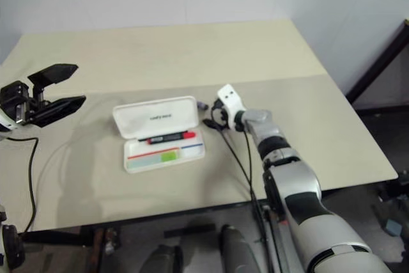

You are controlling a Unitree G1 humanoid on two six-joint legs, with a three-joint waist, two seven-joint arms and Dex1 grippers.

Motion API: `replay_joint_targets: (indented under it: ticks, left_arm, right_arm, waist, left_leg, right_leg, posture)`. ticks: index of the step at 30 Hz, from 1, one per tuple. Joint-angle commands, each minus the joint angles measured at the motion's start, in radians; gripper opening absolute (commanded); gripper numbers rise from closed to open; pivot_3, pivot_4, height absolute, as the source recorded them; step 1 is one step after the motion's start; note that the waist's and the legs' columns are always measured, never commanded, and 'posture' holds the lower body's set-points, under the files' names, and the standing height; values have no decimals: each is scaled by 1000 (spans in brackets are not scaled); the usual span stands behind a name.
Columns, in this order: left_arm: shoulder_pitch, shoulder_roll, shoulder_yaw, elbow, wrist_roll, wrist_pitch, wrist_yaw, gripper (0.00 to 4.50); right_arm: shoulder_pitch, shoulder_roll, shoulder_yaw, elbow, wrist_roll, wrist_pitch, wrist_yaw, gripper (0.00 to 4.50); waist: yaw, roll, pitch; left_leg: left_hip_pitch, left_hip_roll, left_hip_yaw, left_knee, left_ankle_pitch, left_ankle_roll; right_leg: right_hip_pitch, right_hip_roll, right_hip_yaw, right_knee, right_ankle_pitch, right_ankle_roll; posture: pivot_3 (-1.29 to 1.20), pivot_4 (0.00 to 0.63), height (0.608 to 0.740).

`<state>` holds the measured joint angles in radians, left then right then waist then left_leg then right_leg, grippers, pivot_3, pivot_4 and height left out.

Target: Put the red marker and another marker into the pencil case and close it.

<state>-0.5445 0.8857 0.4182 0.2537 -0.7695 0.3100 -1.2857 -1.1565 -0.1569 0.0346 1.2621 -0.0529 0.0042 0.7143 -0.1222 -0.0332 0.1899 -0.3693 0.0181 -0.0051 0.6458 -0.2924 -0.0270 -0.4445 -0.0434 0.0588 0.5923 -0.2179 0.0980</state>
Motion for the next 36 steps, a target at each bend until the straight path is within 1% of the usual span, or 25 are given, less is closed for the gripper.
replay_joint_targets:
  ticks: [1,9,18,25,30,36]
  left_arm:
    - [-34,38,25,11,4,13,-12,4500]
    - [-60,51,19,16,13,36,-21,4500]
    - [-39,40,31,-20,8,38,-9,4500]
    - [34,28,75,-92,-14,46,23,4500]
    - [102,9,117,-164,-34,59,57,4500]
    - [180,-20,157,-241,-58,62,91,4500]
  right_arm:
    - [-10,50,-4,16,1,5,-3,4464]
    - [-21,111,-10,17,2,1,13,4464]
    - [-40,133,-3,23,-8,-1,28,4464]
    - [-36,121,9,37,-31,-7,-3,4464]
    - [-30,111,6,47,-51,-6,-90,4464]
    - [-24,81,6,49,-65,-9,-111,4464]
  waist:
    - [-6,0,0]
    - [-32,0,0]
    - [-43,0,0]
    - [-44,0,0]
    - [-44,-1,0]
    - [-40,-1,-1]
  left_leg:
    - [0,0,0,0,0,0]
    - [1,3,-4,-1,-2,-3]
    - [1,9,-6,-1,-4,-7]
    - [1,11,-6,-1,-5,-9]
    - [1,11,-6,1,-6,-9]
    - [2,10,-6,3,-5,-9]
  right_leg:
    - [0,0,0,0,0,0]
    - [-1,2,1,0,0,0]
    - [-1,2,1,-1,-1,-1]
    - [-2,2,1,0,-2,-4]
    - [-2,2,1,2,-2,-4]
    - [-1,3,1,4,-2,-4]
  posture:
    - [0,150,740]
    - [0,150,740]
    - [0,150,740]
    - [0,150,740]
    - [0,150,740]
    - [0,150,740]
